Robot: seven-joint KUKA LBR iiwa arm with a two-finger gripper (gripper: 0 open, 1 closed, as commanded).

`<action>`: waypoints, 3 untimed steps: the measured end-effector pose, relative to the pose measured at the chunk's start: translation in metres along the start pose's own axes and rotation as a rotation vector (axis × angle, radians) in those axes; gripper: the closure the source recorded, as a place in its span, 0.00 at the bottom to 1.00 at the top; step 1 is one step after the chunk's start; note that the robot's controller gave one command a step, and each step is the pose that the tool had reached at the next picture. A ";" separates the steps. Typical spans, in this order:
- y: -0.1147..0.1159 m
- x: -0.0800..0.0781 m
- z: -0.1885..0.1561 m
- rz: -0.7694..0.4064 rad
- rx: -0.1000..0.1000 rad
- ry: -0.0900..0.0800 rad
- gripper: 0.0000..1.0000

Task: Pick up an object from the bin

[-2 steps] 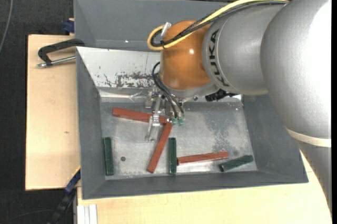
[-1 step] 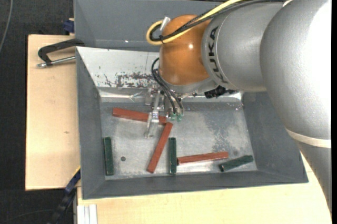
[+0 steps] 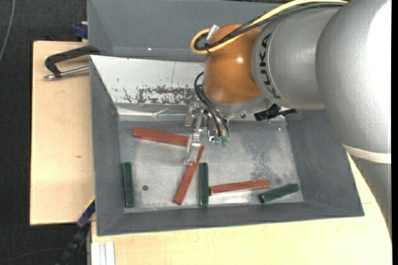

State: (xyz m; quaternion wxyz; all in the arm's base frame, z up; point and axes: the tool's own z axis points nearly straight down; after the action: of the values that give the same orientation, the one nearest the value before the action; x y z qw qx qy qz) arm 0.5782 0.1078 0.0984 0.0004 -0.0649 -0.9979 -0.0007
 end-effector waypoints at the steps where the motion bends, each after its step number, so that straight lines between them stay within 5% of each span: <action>1: 0.015 -0.008 0.029 -0.018 0.000 -0.002 0.00; 2: 0.047 0.001 0.028 -0.011 -0.002 -0.004 1.00; 3: 0.047 0.001 0.028 -0.011 -0.002 -0.004 1.00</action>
Offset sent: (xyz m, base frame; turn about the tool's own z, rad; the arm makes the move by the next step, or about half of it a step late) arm 0.0041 0.0448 -0.0284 -0.0097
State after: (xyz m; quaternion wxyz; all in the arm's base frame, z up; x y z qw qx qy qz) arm 0.5830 0.1541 0.0709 -0.0017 -0.0593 -0.9982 -0.0015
